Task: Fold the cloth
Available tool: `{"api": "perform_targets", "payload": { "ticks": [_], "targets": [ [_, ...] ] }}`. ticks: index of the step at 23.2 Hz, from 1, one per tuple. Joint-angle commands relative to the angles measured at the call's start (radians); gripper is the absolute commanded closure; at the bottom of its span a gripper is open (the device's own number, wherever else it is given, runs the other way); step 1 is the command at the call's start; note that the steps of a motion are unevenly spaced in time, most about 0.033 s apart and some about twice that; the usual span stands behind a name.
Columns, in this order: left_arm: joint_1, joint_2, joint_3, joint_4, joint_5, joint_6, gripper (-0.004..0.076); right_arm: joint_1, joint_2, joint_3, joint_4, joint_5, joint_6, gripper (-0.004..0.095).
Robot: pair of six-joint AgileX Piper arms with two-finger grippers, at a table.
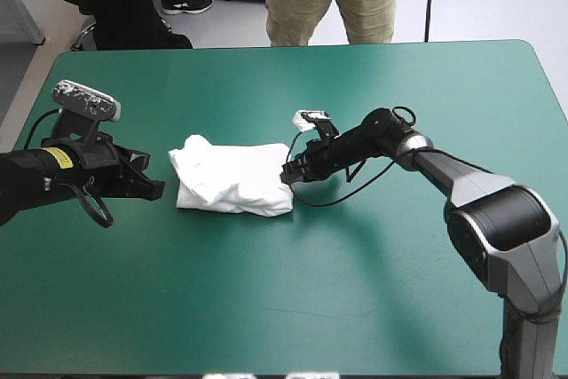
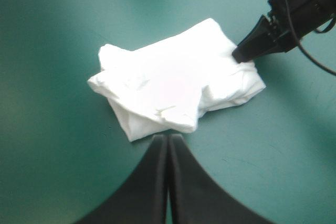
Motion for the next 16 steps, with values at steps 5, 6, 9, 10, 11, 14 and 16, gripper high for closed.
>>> {"api": "perform_targets", "payload": {
  "ticks": [5,6,9,10,11,14,16],
  "targets": [
    [0.001,-0.012,-0.022,-0.020,-0.023,-0.008,0.0741,-0.129,-0.232,-0.020,-0.540,0.090,0.273,0.0903],
    [0.001,-0.012,-0.022,-0.020,-0.019,-0.008,0.0741,-0.148,-0.252,-0.020,-0.598,0.111,0.310,0.0903],
    [0.001,-0.012,-0.022,-0.020,0.014,-0.008,0.0741,-0.254,-0.318,-0.020,-0.857,0.243,0.436,0.0907],
    [0.001,-0.012,-0.022,-0.020,0.027,-0.007,0.0741,-0.284,-0.333,-0.020,-0.915,0.275,0.460,0.0907],
    [0.001,-0.012,-0.022,-0.020,0.046,-0.005,0.0741,-0.343,-0.355,-0.020,-0.995,0.321,0.496,0.0907],
    [0.001,-0.012,-0.022,-0.020,0.067,-0.005,0.0741,-0.486,-0.386,-0.016,-1.069,0.369,0.522,0.0907],
    [0.001,-0.012,-0.022,-0.020,0.079,-0.005,0.0741,-0.595,-0.389,0.035,-1.056,0.377,0.527,0.0907]
  ]
}}
